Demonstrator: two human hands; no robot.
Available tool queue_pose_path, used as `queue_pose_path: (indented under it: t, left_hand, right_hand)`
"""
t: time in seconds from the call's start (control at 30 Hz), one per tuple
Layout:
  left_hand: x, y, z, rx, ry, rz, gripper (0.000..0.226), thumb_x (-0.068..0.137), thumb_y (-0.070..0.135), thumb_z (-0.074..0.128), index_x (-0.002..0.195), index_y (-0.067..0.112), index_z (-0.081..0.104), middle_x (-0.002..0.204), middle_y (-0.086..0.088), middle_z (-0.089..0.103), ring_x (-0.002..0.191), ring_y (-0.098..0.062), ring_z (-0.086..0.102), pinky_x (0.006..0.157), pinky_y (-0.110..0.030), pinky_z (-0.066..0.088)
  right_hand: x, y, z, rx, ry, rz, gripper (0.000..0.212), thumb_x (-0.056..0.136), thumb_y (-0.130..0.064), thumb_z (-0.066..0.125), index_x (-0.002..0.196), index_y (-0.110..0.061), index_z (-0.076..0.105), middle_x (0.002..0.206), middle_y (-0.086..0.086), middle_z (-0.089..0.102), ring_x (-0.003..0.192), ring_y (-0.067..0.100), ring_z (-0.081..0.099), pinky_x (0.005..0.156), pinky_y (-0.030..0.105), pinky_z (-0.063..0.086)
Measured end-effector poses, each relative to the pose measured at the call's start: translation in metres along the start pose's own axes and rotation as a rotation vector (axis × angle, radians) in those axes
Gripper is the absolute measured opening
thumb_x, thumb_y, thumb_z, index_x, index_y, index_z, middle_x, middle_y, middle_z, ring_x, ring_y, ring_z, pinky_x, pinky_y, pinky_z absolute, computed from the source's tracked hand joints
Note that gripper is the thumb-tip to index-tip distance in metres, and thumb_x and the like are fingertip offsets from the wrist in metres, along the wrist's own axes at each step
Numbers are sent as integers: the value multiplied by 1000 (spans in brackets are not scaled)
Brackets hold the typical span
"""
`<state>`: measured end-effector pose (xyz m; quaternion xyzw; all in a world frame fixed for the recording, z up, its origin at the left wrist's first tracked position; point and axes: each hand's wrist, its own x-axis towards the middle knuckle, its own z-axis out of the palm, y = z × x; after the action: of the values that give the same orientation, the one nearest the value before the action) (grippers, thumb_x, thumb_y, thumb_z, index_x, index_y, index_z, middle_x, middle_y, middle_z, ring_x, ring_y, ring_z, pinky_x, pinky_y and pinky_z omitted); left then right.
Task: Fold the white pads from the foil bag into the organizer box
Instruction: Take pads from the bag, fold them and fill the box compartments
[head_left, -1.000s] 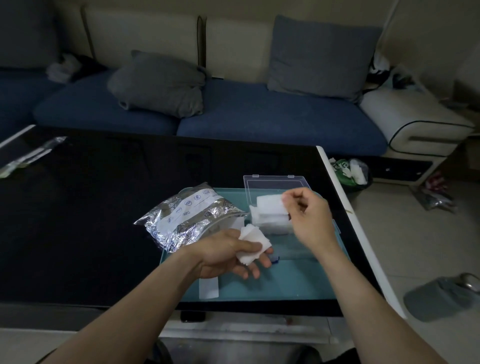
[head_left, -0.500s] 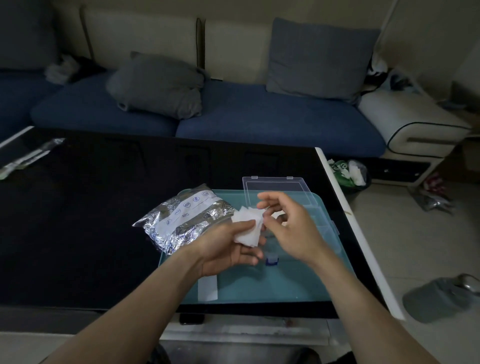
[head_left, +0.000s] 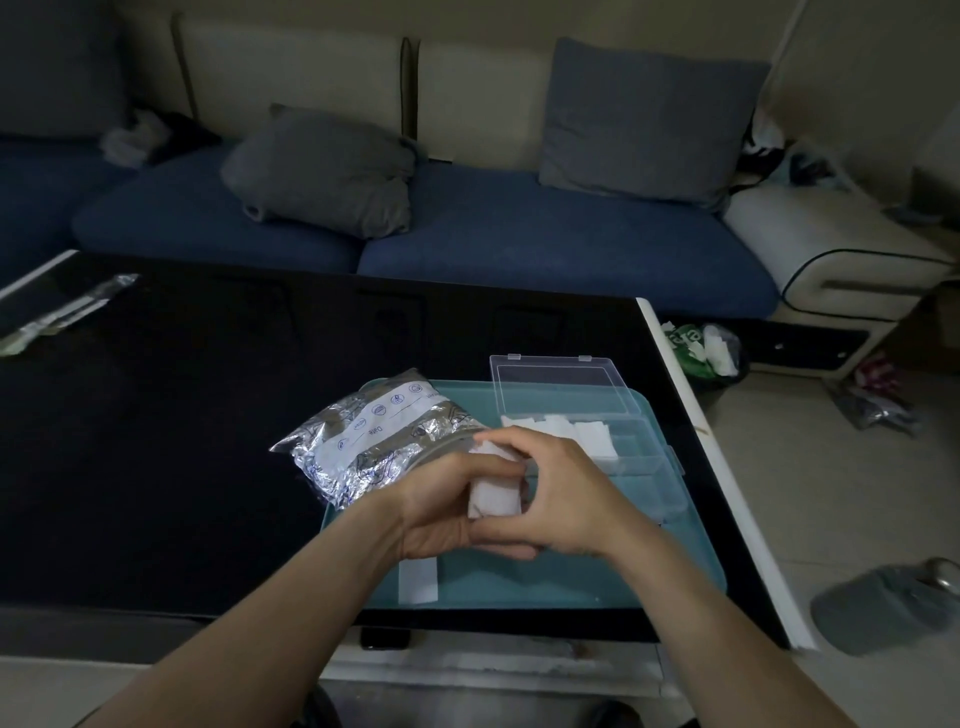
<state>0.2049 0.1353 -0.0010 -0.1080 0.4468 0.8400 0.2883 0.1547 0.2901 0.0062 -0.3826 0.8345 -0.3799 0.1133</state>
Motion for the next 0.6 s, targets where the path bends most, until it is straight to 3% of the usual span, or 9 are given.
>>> queue_pose_path:
  t: [0.07, 0.13, 0.23, 0.3, 0.37, 0.47, 0.53, 0.6]
  left_hand:
    - [-1, -2, 2, -13, -23, 25, 33, 88, 15, 59, 120, 5, 58, 106, -18, 62, 92, -30, 65, 79, -47, 58]
    - [3, -7, 5, -60, 14, 104, 32, 86, 11, 57, 117, 4, 60, 109, -17, 63, 95, -26, 64, 81, -36, 56]
    - [9, -14, 8, -121, 44, 169, 40, 86, 8, 60, 124, 0, 58, 116, -20, 59, 99, -25, 63, 80, -29, 55]
    - [11, -15, 8, -111, 27, 175, 48, 86, 9, 62, 131, -3, 54, 120, -21, 58, 107, -28, 60, 84, -31, 54]
    - [9, -12, 7, -110, -4, 155, 43, 88, 9, 58, 129, -2, 55, 118, -20, 60, 110, -28, 60, 86, -35, 53]
    - [5, -9, 6, -76, -58, 87, 32, 90, 8, 55, 121, 2, 59, 114, -19, 63, 105, -29, 62, 85, -41, 54]
    - [4, -9, 7, -33, -51, 25, 26, 88, 7, 57, 113, 3, 61, 103, -17, 67, 92, -28, 66, 80, -42, 57]
    - [5, -11, 7, -45, -55, 31, 29, 86, 5, 59, 114, 2, 59, 102, -17, 67, 91, -28, 66, 82, -41, 56]
  right_hand:
    - [1, 3, 1, -29, 18, 11, 57, 59, -45, 93, 108, -33, 65, 102, -10, 61, 94, 3, 59, 79, 22, 50]
    - [2, 6, 3, -24, 37, 34, 52, 58, -47, 93, 102, -30, 70, 94, -11, 56, 90, 2, 56, 76, 21, 48]
    - [4, 8, 6, -25, 21, 60, 63, 56, -49, 93, 112, -32, 70, 97, -15, 50, 95, 1, 52, 82, 21, 46]
    - [5, 9, 5, -23, 1, 76, 75, 55, -49, 93, 122, -31, 66, 105, -8, 50, 102, 6, 53, 89, 28, 49]
    - [3, 9, 1, -19, -18, 58, 80, 57, -46, 94, 130, -33, 62, 112, -9, 50, 110, 5, 50, 96, 25, 46]
    - [1, 9, -4, 9, -32, 24, 76, 59, -39, 95, 128, -30, 64, 116, -12, 58, 111, 2, 56, 96, 25, 48]
    - [-1, 8, -7, 52, -58, 40, 76, 59, -32, 96, 128, -31, 64, 119, -16, 62, 114, -1, 57, 95, 23, 50]
    - [-2, 7, -9, 82, -102, 47, 82, 59, -29, 97, 132, -32, 61, 124, -19, 62, 117, -4, 56, 95, 18, 50]
